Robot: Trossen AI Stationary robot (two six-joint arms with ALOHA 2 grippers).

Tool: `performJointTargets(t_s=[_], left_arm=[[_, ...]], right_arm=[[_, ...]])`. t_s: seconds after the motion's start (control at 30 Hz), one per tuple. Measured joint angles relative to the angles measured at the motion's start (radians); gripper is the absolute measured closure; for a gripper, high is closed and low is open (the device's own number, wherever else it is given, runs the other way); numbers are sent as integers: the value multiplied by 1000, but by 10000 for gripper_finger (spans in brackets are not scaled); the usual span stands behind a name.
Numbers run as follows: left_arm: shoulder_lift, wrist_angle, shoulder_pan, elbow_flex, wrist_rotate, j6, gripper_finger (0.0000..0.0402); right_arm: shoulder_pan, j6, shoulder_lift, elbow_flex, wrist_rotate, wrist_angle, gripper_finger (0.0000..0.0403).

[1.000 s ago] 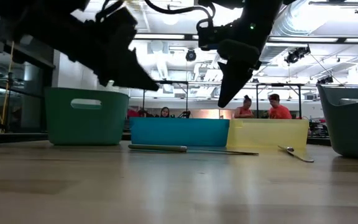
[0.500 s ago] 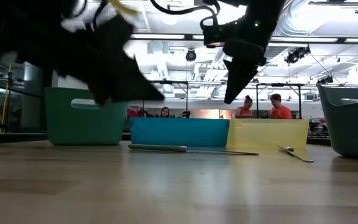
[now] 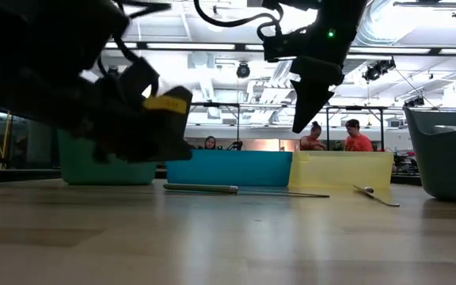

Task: Sort silverware by color (type)
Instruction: Put the green knife into the green bin

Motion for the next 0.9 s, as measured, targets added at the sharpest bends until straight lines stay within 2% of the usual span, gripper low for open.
performJointTargets(t_s=[0.17,0.3,0.47,0.73,0.9], left_arm=[[11,-101,14,1,-11,-125,401],[13,-127,17,2,-22,-142,401],[13,-146,26,2,49,-144,401],[16,-216,26,2,103,-196,401],[53,-213,26,5,86,-242,401]], right_arm=[[0,11,0,0,0,1,337],[0,14,0,0,1,2,337],[0,21,0,0,1,2,337],[14,20,0,0,-8,-5,337],[28,13,0,0,-98,-13,337]])
